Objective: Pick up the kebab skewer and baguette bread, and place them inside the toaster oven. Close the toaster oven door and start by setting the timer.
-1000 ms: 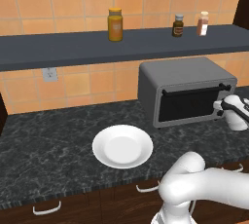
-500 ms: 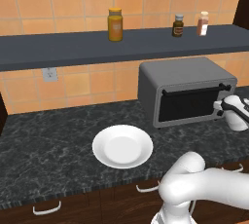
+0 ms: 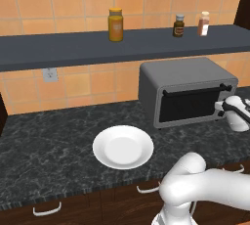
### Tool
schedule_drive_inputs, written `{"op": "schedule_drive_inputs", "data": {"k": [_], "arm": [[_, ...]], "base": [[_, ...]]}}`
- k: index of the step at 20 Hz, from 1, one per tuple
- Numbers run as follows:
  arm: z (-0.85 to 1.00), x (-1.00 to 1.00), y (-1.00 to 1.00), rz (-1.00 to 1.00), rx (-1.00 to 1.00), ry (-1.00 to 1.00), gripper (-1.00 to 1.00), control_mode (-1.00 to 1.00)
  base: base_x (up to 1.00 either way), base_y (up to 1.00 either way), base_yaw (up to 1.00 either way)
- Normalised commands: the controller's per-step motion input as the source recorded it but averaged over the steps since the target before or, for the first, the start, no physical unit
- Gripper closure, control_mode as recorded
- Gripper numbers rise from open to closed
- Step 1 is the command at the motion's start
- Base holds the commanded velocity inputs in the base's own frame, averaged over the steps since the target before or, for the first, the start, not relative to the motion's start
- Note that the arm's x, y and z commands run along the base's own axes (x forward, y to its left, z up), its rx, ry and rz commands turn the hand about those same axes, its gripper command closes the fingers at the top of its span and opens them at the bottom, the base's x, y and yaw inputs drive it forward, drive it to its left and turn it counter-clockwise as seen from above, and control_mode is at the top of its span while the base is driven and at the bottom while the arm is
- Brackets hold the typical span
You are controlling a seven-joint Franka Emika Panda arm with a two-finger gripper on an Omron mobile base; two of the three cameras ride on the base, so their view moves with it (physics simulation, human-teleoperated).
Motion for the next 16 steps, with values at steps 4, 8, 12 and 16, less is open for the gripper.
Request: {"op": "schedule_drive_inputs", "data": {"k": [4, 8, 12, 16], "arm": [[-0.06, 0.0, 0.0, 0.0, 0.0, -0.08, 1.0, -1.0], [-0.01, 0.0, 0.0, 0.0, 0.01, -0.07, 1.0, -1.0], [0.0, 0.0, 0.0, 0.0, 0.07, 0.0, 1.0, -1.0], [0.0, 0.0, 0.0, -0.02, 0.1, 0.0, 1.0, -1.0]], "base": [[0.0, 0.0, 0.0], [0.0, 0.0, 0.0], [0.0, 0.0, 0.0], [0.0, 0.0, 0.0]]}}
